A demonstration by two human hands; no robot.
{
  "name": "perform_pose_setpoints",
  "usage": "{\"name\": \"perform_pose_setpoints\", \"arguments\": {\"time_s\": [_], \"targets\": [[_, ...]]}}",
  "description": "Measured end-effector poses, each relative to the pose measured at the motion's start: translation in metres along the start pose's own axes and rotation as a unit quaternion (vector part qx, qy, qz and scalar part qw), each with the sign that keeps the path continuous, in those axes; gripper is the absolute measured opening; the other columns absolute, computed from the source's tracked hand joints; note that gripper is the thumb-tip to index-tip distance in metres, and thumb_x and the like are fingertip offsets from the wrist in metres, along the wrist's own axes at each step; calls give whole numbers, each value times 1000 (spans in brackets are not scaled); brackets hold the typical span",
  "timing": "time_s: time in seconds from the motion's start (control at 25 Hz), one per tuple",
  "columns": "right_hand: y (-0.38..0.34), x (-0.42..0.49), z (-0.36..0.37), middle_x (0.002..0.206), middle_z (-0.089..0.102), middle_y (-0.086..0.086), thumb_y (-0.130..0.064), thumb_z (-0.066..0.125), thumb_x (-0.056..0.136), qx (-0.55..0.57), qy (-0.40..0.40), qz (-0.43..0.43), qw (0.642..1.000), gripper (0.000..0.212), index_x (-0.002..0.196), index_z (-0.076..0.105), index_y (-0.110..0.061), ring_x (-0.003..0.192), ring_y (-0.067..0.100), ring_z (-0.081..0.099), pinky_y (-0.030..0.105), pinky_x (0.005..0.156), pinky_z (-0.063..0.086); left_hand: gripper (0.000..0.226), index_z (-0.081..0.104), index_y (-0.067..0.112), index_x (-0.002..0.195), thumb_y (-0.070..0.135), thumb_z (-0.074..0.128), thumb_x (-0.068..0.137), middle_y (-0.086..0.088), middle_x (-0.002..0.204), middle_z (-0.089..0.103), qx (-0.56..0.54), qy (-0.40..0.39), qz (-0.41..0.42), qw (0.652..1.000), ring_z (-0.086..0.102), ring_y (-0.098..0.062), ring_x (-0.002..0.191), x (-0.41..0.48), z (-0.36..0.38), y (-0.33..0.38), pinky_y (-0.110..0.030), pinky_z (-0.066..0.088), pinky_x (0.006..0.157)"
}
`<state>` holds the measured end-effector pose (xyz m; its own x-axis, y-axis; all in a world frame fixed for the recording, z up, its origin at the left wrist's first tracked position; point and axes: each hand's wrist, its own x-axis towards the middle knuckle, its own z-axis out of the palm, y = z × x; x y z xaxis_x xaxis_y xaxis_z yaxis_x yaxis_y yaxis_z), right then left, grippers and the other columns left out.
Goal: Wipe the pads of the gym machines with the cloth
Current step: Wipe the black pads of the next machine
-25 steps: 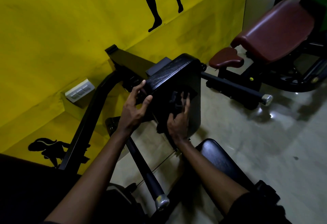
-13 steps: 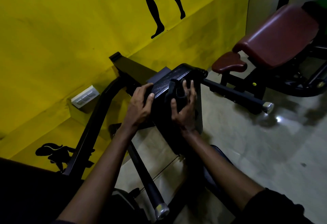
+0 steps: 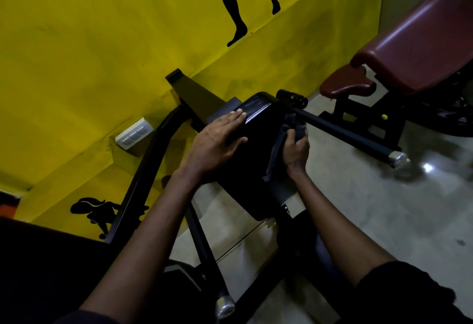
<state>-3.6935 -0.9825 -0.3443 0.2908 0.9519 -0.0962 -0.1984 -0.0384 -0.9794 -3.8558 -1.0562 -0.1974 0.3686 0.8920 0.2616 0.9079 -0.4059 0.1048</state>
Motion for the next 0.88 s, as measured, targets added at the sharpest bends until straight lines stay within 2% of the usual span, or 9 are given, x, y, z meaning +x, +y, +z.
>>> {"name": "perform_pose_setpoints", "arguments": {"time_s": [0.16,0.24,0.32,0.4,0.48,0.56,0.64,0.76,0.88], "targets": [[-30,-4,3,125,60,10,-32,48,86,18,-36,-116,992,33,117,51,-46,113,24,59,30,91,46,59,43,18,148,32,64,96,0,154,42,-6,19,-10,1000,36,-12,143,8,7,1,-38,36,115],[-37,-4,4,131,57,7,-22,51,88,13,-37,-191,981,41,124,53,-41,117,14,56,20,95,45,58,43,18,148,33,63,96,0,154,42,3,33,-12,999,37,-11,143,7,11,2,-37,37,115],[-15,-2,3,138,52,6,-25,51,90,-1,-33,-242,970,47,137,53,-24,126,15,53,21,100,44,57,45,15,147,33,63,96,-2,152,43,33,52,-13,998,38,-12,142,6,15,4,-36,39,114],[27,-6,7,143,47,9,-33,47,93,-25,-25,-223,974,53,144,46,-18,133,22,48,28,107,41,56,48,11,145,32,64,96,-5,150,47,62,79,-1,995,41,-13,140,6,20,5,-35,40,113],[71,-13,12,146,46,14,-37,40,94,-36,-8,-118,992,56,146,40,-17,136,29,46,36,111,38,54,50,7,142,31,64,97,-7,148,49,86,98,15,991,43,-13,139,5,26,5,-34,40,112],[100,-17,13,136,55,22,-50,31,89,-42,19,35,998,72,145,39,-6,123,38,57,42,100,45,52,51,5,141,31,64,97,-8,147,50,105,106,22,989,45,-15,138,5,27,4,-34,41,112],[110,-15,12,126,61,23,-53,29,87,-25,29,97,995,76,141,39,-1,110,41,63,41,89,48,49,52,4,140,28,63,98,-11,146,50,131,117,29,984,45,-18,138,5,26,5,-36,42,111],[90,-29,10,141,52,23,-31,41,94,-30,34,18,999,62,145,38,4,131,32,53,31,104,40,43,50,3,141,12,57,100,-13,150,44,177,89,114,973,39,-24,142,2,37,26,-41,38,113],[85,-43,7,158,32,18,-26,46,101,7,-16,-81,997,61,152,30,3,147,2,27,16,117,22,46,40,2,148,11,45,102,-13,158,30,200,-41,167,965,22,-25,150,4,64,43,-39,21,122]]}}
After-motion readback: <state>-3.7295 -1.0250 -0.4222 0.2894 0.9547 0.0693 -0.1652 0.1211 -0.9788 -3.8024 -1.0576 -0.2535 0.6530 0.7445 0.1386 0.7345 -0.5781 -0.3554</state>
